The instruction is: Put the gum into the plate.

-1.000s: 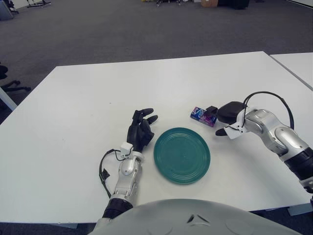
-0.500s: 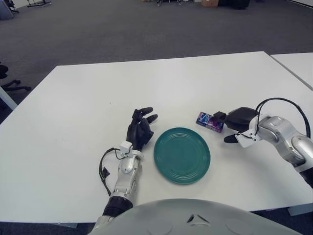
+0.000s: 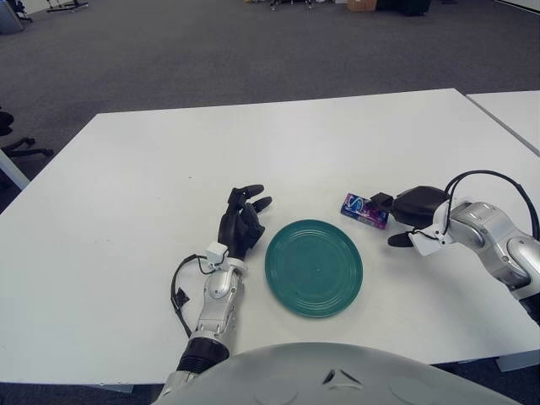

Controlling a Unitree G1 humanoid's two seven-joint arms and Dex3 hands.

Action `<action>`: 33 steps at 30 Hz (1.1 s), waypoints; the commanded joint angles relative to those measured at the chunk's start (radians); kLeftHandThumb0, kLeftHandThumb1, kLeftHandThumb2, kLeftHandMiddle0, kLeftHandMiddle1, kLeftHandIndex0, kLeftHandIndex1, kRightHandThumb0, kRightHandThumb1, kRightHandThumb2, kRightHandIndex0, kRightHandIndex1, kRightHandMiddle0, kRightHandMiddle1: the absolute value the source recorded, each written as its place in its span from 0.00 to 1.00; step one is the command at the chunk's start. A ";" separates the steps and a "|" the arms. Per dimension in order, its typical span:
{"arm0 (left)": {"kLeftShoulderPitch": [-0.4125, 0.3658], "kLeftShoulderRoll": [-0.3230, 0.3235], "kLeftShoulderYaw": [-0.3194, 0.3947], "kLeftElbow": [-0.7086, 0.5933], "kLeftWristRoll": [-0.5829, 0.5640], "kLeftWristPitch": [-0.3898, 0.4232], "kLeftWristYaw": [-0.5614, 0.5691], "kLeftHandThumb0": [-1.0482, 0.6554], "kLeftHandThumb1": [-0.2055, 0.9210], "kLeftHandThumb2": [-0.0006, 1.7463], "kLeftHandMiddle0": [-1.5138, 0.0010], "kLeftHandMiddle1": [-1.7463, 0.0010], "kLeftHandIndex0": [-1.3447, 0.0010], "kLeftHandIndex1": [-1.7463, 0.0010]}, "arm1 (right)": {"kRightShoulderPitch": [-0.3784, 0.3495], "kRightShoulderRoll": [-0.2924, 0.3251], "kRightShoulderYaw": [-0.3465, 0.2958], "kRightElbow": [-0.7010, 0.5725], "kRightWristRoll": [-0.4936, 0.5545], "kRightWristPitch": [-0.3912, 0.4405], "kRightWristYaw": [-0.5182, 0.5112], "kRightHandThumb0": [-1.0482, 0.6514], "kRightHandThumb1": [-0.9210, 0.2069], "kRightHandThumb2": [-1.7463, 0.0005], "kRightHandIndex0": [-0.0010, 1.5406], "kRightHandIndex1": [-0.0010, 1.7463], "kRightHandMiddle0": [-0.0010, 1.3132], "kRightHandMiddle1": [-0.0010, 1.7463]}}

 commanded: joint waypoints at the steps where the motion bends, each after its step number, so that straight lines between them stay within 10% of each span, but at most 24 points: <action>1: 0.047 -0.078 0.011 0.083 -0.011 0.018 -0.002 0.06 1.00 0.52 0.72 0.52 0.85 0.33 | 0.018 0.010 -0.013 -0.008 0.023 -0.005 -0.002 0.07 0.00 0.53 0.29 0.01 0.00 0.27; 33: 0.039 -0.098 0.037 0.087 -0.105 0.003 -0.085 0.03 1.00 0.54 0.73 0.50 0.84 0.32 | -0.163 -0.016 -0.242 -0.230 0.198 0.075 0.098 0.01 0.00 0.56 0.28 0.02 0.00 0.34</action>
